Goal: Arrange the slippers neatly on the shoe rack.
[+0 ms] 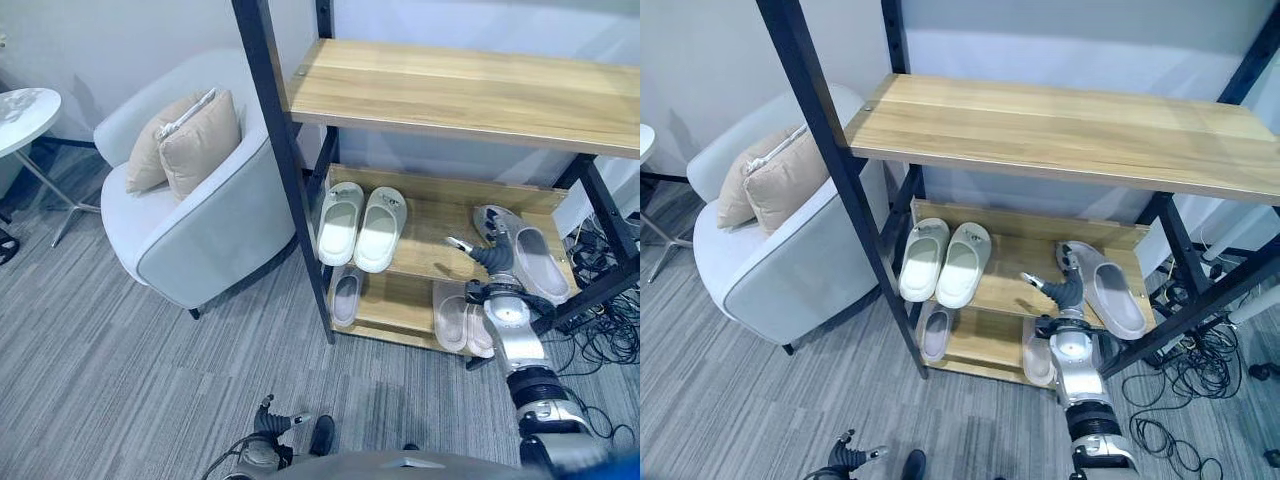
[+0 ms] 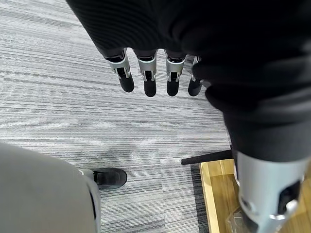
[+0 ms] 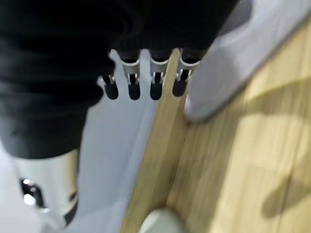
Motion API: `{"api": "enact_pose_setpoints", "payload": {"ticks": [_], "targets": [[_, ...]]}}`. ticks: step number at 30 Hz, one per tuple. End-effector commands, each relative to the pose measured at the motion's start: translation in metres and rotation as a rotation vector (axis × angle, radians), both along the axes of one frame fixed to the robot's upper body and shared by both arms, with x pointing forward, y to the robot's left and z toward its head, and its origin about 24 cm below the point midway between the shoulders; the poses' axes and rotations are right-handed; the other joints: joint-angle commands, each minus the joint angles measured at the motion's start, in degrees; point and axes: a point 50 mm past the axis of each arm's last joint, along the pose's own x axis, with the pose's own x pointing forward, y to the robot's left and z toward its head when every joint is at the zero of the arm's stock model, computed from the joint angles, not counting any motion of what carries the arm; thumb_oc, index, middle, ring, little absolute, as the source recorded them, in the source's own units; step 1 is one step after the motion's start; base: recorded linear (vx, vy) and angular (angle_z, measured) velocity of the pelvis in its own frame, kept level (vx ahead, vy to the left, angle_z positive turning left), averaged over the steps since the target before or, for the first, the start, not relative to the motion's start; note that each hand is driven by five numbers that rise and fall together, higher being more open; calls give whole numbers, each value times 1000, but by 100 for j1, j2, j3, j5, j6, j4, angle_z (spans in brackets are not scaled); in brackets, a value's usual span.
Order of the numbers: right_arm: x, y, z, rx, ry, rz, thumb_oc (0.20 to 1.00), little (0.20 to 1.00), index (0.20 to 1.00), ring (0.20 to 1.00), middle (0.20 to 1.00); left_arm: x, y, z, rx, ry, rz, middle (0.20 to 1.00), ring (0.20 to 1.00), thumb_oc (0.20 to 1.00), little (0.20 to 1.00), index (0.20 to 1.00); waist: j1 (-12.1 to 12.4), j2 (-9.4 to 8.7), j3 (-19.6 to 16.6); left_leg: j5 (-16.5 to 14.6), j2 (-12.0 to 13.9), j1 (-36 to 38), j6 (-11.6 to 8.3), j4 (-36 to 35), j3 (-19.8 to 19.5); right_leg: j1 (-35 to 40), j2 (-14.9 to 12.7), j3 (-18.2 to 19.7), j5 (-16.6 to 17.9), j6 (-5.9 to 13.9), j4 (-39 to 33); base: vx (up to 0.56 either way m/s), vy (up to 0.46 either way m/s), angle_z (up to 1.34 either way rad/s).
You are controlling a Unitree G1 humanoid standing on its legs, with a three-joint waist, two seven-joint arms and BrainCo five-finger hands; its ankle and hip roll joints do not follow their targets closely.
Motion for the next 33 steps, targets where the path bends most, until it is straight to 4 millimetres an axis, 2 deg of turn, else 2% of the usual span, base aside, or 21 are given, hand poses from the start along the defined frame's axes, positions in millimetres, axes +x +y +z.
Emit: {"api": "enact_pose_setpoints", "payload": {"ticks": [1, 5, 8, 12, 16, 20, 22, 29, 33], "targets": [[16, -10, 32, -121, -70, -57, 1000, 1000, 1000, 1000, 1000, -95, -13, -14, -16, 333, -36, 1000, 1000, 1000, 1000, 1000, 77, -79, 34, -99, 123, 85, 3, 40, 206, 139, -501, 57, 29, 365, 42, -12, -30, -4], [23, -18, 40, -143, -26, -119, 1000, 1000, 1000, 1000, 1000, -91, -17, -14, -29, 322, -32, 1000, 1000, 1000, 1000, 1000, 40, -16, 75, -105, 135, 83, -2, 40, 275, 104, -494, 108, 54, 357, 42, -3, -20, -9], [21, -26, 38, -177, 30, -162, 1000, 1000, 1000, 1000, 1000, -91, -19, -15, -38, 322, -19, 1000, 1000, 1000, 1000, 1000, 11, 2, 80, -116, 136, 107, -3, 40, 304, 119, -485, 122, 49, 349, 42, 16, -17, -8], [1, -40, 15, -206, 181, -291, 1000, 1000, 1000, 1000, 1000, -93, -23, -15, -53, 328, -9, 1000, 1000, 1000, 1000, 1000, -29, 19, 54, -142, 142, 175, 3, 40, 328, 176, -470, 127, 24, 331, 42, 37, -18, -2], [-23, -46, -6, -176, 250, -345, 1000, 1000, 1000, 1000, 1000, -95, -24, -15, -57, 336, -14, 1000, 1000, 1000, 1000, 1000, -51, 17, -2, -159, 134, 214, 11, 40, 316, 232, -463, 118, -6, 319, 42, 30, -10, -1], [-33, -46, -18, -119, 273, -359, 1000, 1000, 1000, 1000, 1000, -98, -22, -15, -48, 348, -24, 1000, 1000, 1000, 1000, 1000, -50, 10, -43, -174, 132, 233, 14, 40, 328, 237, -464, 105, -3, 324, 42, 14, -9, -2], [-33, -45, -21, -100, 279, -353, 1000, 1000, 1000, 1000, 1000, -98, -21, -15, -44, 352, -25, 1000, 1000, 1000, 1000, 1000, -47, 9, -56, -173, 130, 227, 17, 40, 327, 232, -467, 108, -7, 327, 42, 0, 0, 0], [-8, -19, -19, -4, 254, -196, 1000, 1000, 1000, 1000, 1000, -100, -13, -15, -30, 364, -24, 1000, 1000, 1000, 1000, 1000, -11, -31, -90, -173, 142, 238, 14, 40, 333, 246, -461, 94, -2, 333, 42, 0, 0, 0], [0, -8, -22, 32, 276, -139, 1000, 1000, 1000, 1000, 1000, -100, -11, -15, -29, 367, -23, 1000, 1000, 1000, 1000, 1000, 11, -67, -99, -178, 142, 257, 13, 40, 323, 261, -451, 80, -8, 323, 42, 0, 0, 0]]}}
